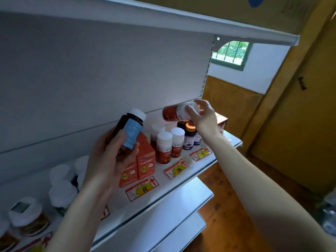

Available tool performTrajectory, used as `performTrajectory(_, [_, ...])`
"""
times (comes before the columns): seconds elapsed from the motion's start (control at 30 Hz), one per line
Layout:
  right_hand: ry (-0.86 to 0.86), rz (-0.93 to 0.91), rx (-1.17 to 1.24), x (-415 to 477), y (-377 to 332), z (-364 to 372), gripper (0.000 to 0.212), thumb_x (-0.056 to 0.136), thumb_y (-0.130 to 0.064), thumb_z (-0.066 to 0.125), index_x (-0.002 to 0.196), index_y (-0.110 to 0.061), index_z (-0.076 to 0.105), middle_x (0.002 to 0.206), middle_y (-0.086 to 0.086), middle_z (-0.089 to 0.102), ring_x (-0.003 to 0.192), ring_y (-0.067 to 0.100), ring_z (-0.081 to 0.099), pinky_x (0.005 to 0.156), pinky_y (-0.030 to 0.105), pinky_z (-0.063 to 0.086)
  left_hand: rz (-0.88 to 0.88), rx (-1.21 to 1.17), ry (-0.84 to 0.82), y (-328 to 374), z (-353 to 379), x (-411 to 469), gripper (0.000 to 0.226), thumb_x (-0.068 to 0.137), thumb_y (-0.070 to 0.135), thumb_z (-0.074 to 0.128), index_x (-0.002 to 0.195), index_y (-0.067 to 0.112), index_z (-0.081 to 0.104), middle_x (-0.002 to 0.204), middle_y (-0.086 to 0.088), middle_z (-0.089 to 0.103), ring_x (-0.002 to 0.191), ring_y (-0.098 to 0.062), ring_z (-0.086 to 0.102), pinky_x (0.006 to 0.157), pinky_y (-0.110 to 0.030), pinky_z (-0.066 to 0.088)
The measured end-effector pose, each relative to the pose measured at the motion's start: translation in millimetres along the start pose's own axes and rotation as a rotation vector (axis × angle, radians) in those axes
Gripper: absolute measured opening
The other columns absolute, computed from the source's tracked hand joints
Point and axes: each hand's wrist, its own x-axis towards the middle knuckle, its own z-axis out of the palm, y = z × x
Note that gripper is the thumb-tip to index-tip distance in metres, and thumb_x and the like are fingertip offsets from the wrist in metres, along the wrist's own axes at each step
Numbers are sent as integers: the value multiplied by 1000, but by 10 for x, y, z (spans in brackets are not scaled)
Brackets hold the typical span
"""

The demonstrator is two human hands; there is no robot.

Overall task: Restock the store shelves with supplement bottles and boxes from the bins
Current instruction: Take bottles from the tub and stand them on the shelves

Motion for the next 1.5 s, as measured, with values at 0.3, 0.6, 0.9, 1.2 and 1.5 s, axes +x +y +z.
performTrajectory(0.3, [-348, -301, -406, 911, -2, 55, 47, 84, -35, 64, 127, -22, 51, 119, 11, 58, 102, 25, 55, 83, 29, 45, 37, -103, 146, -210, 367, 224, 27, 82, 29, 56, 96, 6, 60, 79, -8, 73, 78, -19, 71, 72, -31, 58])
performTrajectory(0.6, [-900, -349, -584, 1261, 48, 375, 44, 82, -36, 66, 118, -16, 53, 87, 3, 54, 58, 15, 52, 56, 24, 46, 113, -165, 290, -373, 625, 268, 31, 81, 29, 55, 99, 5, 59, 78, -9, 73, 74, -19, 71, 61, -29, 58])
performTrajectory(0.9, [-1131, -335, -618, 1240, 209, 510, 49, 79, -32, 71, 118, -12, 49, 108, 13, 56, 67, 23, 62, 67, 35, 55, 155, -120, 343, -505, 709, 201, 46, 70, 35, 57, 104, 5, 58, 81, -11, 73, 72, -24, 71, 64, -31, 59])
performTrajectory(1.2, [-1138, -291, -670, 1208, 315, 520, 47, 86, -36, 62, 126, -15, 47, 117, 12, 54, 77, 27, 68, 78, 39, 57, 107, -212, 309, -573, 750, 126, 56, 73, 41, 55, 115, 3, 55, 87, -18, 68, 71, -25, 70, 54, -28, 56])
performTrajectory(1.5, [-1127, -292, 151, 743, -339, 372, 15, 93, -27, 52, 99, -18, 62, 89, 2, 66, 65, 9, 64, 61, 22, 52, 40, -250, 229, -532, 746, 85, 45, 92, 47, 35, 102, 10, 59, 75, -12, 70, 64, -22, 70, 50, -25, 56])
